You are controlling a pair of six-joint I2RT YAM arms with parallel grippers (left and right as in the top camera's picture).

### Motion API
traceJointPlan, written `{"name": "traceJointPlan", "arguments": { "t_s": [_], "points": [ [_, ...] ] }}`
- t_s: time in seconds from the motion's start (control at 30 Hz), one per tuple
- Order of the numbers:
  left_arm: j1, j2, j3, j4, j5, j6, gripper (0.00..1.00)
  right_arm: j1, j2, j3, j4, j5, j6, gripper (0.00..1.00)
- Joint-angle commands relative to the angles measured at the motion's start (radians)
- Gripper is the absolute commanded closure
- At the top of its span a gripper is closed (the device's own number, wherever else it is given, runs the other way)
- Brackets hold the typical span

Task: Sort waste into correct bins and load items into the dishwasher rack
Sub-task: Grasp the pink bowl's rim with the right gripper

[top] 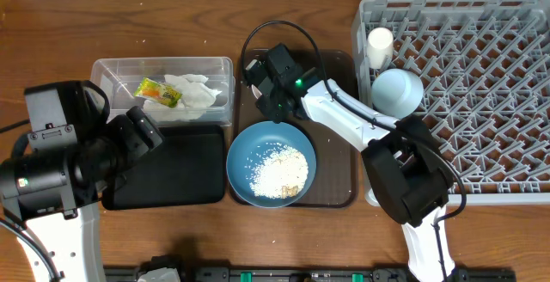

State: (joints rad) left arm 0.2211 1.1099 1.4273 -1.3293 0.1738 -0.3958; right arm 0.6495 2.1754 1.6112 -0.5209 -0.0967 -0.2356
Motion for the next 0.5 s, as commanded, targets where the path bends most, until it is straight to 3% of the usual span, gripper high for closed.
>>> {"name": "traceJointPlan", "arguments": {
  "t_s": [0.0, 0.3, 0.47],
  "points": [
    [0.005, 0.001, 0.016, -0.002, -0.009, -0.002, 0.09, 0.015, -0.042, 0.024, 0.005, -0.013, 0.003, 0.55],
    [0.005, 0.001, 0.016, -0.002, -0.009, -0.002, 0.09, 0.029, -0.042, 0.024, 0.037, -0.008, -0.024, 0.56],
    [0.005, 0.001, 0.016, -0.002, -0.009, -0.002, 0.09, 0.025, -0.042, 0.024, 0.045, -0.008, -0.024, 0.62]
  ]
}}
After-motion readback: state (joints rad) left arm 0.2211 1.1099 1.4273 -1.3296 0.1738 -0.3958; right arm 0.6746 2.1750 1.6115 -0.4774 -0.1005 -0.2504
